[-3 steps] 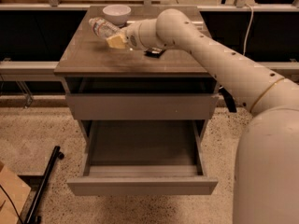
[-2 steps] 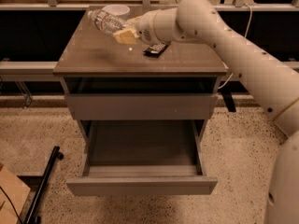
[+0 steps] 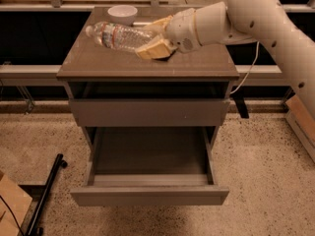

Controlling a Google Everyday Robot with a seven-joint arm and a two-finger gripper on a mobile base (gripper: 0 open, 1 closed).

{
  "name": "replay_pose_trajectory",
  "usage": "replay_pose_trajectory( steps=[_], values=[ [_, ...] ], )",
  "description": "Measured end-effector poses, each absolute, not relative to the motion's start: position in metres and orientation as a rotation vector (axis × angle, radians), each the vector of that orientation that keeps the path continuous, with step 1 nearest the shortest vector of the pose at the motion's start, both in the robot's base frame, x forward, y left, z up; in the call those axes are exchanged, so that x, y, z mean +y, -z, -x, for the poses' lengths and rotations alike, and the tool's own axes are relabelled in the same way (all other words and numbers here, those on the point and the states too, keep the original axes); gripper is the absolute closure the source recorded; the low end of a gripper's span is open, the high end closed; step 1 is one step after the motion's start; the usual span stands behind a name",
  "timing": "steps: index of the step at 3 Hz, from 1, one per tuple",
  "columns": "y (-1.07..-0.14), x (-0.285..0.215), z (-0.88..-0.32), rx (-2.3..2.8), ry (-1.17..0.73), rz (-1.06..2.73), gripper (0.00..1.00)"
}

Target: Place water bottle into middle drawer

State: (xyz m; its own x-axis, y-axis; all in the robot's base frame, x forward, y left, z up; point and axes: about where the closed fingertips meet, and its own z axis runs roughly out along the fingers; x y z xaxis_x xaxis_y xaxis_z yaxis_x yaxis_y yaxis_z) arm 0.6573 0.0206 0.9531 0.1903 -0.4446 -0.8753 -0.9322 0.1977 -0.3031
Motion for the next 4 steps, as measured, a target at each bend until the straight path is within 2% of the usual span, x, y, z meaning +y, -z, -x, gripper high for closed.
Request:
replay_pose_trajectory(
  steps=[2, 3, 4],
  values=[
    [-0.866, -0.007, -0.583, 1.537, -0.795, 1.768, 1.00],
    [-0.860, -0.012, -0.564, 1.539, -0.847, 1.839, 1.00],
    [-0.849, 0.001, -0.569, 1.552, -0.802, 1.944, 1.00]
  ],
)
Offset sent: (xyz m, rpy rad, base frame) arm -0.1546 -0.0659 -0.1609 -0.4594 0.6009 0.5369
